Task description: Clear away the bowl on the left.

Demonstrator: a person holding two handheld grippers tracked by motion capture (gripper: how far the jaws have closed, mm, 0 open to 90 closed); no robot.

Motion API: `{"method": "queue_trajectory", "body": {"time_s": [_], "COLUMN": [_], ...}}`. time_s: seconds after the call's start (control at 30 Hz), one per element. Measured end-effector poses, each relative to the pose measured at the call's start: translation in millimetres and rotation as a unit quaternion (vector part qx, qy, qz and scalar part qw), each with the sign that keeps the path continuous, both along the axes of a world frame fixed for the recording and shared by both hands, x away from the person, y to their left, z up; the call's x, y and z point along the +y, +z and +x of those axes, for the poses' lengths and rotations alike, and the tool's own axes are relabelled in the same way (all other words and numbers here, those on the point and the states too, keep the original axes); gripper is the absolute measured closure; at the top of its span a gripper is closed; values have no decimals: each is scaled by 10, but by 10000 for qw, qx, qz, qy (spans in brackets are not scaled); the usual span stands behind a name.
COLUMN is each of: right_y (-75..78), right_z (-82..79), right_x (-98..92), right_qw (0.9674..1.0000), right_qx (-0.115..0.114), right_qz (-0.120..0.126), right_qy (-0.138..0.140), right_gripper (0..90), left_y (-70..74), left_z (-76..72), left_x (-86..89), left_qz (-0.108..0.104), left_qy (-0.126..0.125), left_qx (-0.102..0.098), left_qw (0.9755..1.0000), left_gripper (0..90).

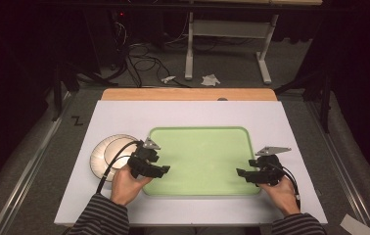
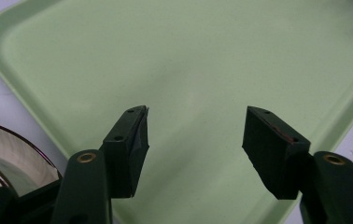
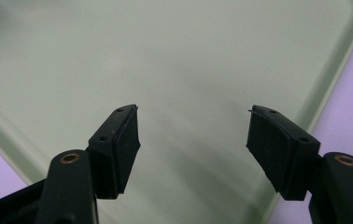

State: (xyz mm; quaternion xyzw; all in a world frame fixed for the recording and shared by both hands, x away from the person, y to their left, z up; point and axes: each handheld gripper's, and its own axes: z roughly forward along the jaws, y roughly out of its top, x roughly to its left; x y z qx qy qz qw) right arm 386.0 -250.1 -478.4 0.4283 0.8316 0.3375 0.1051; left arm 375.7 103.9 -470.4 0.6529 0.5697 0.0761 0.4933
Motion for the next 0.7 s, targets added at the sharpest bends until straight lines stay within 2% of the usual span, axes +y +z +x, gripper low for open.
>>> {"method": "queue_trajectory", "body": {"time_s": [0.27,0.7], "right_y": [-6,-11], "right_z": [1,4], "right_x": [5,8], "right_qw": [10000,9999], "right_qx": [52,62], "right_qz": [-38,-117], "right_qy": [22,25], "right_gripper": [373,351], "left_y": [23,38], "left_z": [4,11], "left_x": [27,56], "left_qz": [-149,-190], "left_qy": [30,144], "left_qx": [-36,-91], "left_qw": [9999,9997], "left_gripper": [391,375]}}
